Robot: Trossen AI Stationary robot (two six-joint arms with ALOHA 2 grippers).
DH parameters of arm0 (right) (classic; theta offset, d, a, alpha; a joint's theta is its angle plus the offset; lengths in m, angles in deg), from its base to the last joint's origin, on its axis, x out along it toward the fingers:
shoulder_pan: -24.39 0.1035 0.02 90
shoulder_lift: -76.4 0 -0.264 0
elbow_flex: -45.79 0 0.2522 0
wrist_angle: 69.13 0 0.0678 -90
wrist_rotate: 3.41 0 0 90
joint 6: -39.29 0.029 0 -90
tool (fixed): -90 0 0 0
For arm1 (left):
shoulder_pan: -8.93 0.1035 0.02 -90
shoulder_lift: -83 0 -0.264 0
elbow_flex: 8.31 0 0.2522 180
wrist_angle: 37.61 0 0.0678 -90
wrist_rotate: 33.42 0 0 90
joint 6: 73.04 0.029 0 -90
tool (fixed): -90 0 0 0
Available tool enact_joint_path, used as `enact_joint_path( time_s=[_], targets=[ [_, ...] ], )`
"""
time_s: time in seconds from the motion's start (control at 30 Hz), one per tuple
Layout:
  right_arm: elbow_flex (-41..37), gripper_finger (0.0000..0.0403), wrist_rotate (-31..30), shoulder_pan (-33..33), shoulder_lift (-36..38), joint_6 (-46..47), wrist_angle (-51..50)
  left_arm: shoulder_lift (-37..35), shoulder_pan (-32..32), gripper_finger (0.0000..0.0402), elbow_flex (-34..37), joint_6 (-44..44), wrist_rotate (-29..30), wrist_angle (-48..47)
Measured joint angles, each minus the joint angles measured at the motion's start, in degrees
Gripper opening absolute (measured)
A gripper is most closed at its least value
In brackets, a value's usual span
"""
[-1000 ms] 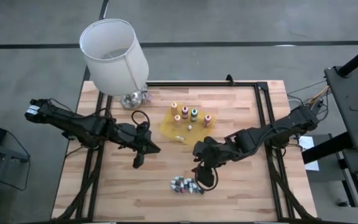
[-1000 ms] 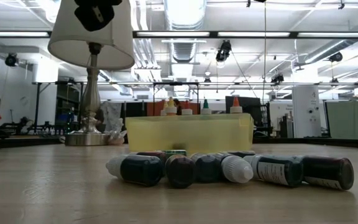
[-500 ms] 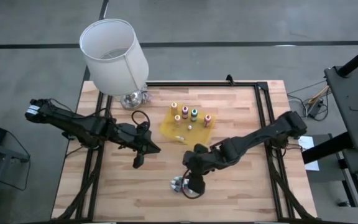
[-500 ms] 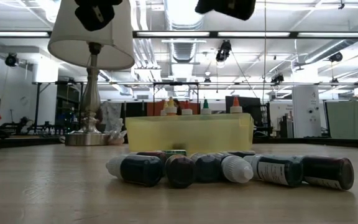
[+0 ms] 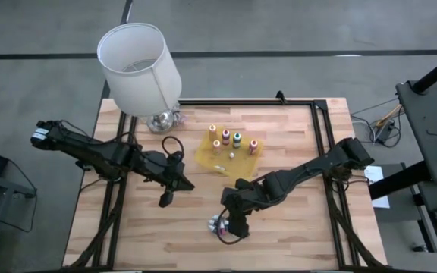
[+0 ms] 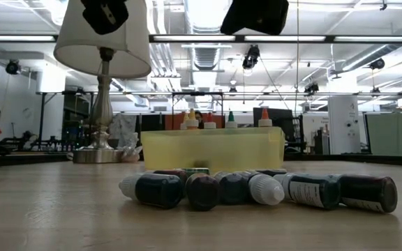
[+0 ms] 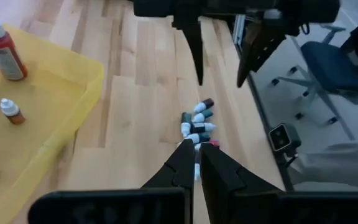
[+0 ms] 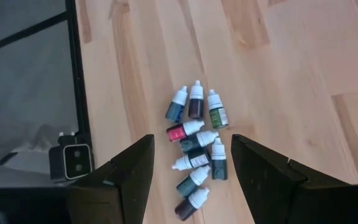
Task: Pick & Place food coloring
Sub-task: Put the small green food coloring bottle into the yellow bin
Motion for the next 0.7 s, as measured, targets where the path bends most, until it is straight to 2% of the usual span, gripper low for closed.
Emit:
enact_joint_path(
  time_s=[0.23, 0.47, 0.7],
  targets=[
    [-0.11, 0.0205, -0.20, -0.07, -0.09, 1.11, -0.27, -0.58, 0.02, 0.0000, 3.41, 1.02, -0.09, 1.16],
    [-0.17, 0.0205, 0.04, -0.07, -1.44, 1.59, -0.25, -3.43, 0.04, 0.0000, 9.83, -0.52, -4.00, 12.69],
    [0.11, 0.0205, 2.00, -0.45, -4.26, 1.08, 0.01, -7.27, 0.07, 0.0000, 14.21, -0.83, -3.95, 15.19]
  ],
)
